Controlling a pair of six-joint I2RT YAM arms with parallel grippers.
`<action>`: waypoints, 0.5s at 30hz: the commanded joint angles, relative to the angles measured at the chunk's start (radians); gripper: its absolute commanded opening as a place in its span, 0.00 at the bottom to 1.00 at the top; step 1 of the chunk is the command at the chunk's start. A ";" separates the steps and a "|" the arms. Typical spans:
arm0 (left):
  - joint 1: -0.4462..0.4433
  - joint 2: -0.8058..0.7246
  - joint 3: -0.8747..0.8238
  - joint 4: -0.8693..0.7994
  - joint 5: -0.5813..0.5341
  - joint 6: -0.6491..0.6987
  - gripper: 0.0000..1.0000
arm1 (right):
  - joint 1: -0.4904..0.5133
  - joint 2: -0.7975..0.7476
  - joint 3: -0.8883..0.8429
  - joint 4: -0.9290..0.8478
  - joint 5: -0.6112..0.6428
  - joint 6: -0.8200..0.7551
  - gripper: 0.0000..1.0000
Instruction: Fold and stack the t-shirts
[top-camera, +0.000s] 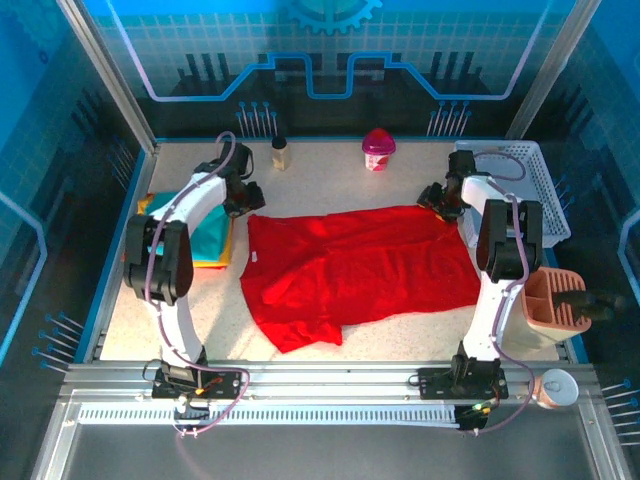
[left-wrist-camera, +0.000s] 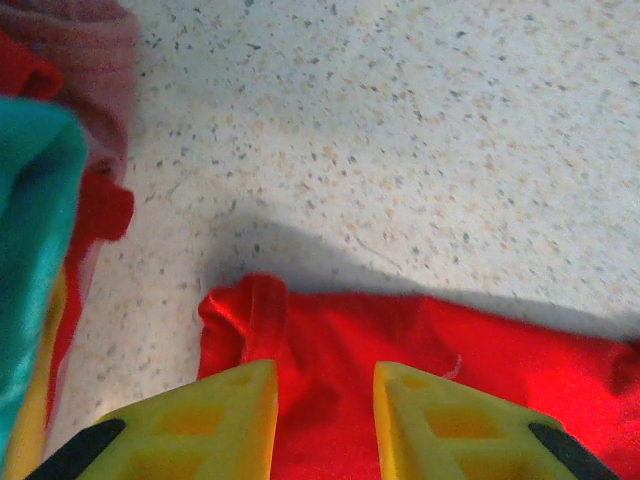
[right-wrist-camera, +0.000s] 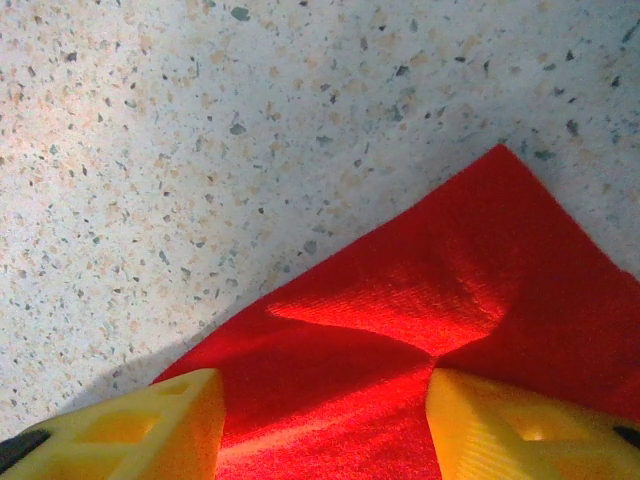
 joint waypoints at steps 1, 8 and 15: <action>0.001 0.049 0.044 -0.048 -0.040 0.020 0.31 | -0.010 -0.009 -0.029 -0.014 -0.011 0.013 0.57; 0.001 0.111 0.061 -0.049 -0.022 0.009 0.23 | -0.011 -0.013 -0.024 -0.017 -0.007 0.006 0.58; 0.006 0.114 0.078 -0.071 -0.050 0.015 0.00 | -0.014 -0.007 -0.018 -0.034 0.021 0.009 0.57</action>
